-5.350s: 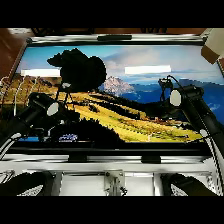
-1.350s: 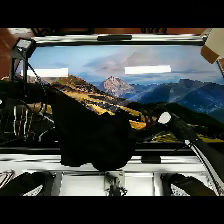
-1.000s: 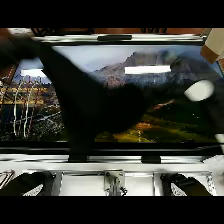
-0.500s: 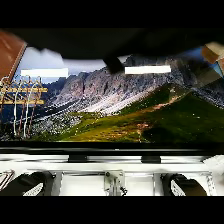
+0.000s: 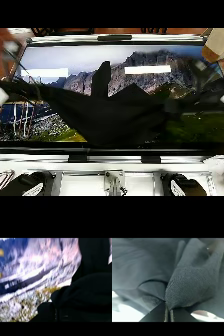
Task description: Fold the shirts.
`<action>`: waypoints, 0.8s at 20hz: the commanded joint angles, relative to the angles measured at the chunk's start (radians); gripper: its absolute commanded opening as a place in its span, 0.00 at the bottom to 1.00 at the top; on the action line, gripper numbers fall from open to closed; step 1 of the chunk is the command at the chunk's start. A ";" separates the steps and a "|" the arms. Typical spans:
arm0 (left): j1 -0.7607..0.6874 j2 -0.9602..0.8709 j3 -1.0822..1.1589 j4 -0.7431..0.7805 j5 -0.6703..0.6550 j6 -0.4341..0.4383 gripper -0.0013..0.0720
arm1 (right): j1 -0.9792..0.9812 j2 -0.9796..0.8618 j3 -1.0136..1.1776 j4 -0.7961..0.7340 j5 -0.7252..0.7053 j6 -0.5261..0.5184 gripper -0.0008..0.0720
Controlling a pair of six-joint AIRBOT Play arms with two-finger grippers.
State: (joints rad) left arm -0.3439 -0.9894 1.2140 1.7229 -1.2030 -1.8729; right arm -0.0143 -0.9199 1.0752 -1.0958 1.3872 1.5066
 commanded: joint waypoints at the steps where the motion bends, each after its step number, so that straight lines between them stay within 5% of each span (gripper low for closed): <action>1: 0.001 -0.045 -0.230 0.001 0.076 -0.128 0.21 | 0.000 0.003 -0.294 0.215 -0.190 -0.013 0.14; 4: 0.001 -0.093 -0.222 -0.035 0.074 -0.137 0.95 | 0.000 0.002 -0.354 0.297 -0.240 -0.058 0.14; 12: 0.001 -0.092 -0.007 -0.060 0.008 -0.020 0.96 | -0.002 0.002 -0.330 0.285 -0.343 -0.140 0.20; 14: 0.000 -0.094 -0.013 -0.104 -0.035 -0.019 0.96 | -0.001 0.002 -0.274 0.234 -0.311 -0.193 0.86; 16: -0.008 -0.094 -0.035 -0.193 -0.039 0.016 0.96 | -0.001 0.002 -0.171 0.167 -0.235 -0.240 0.86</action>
State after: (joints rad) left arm -0.3454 -1.0821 1.1801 1.6238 -1.2098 -1.8969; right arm -0.0154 -0.9180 0.8143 -0.8455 1.0935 1.3354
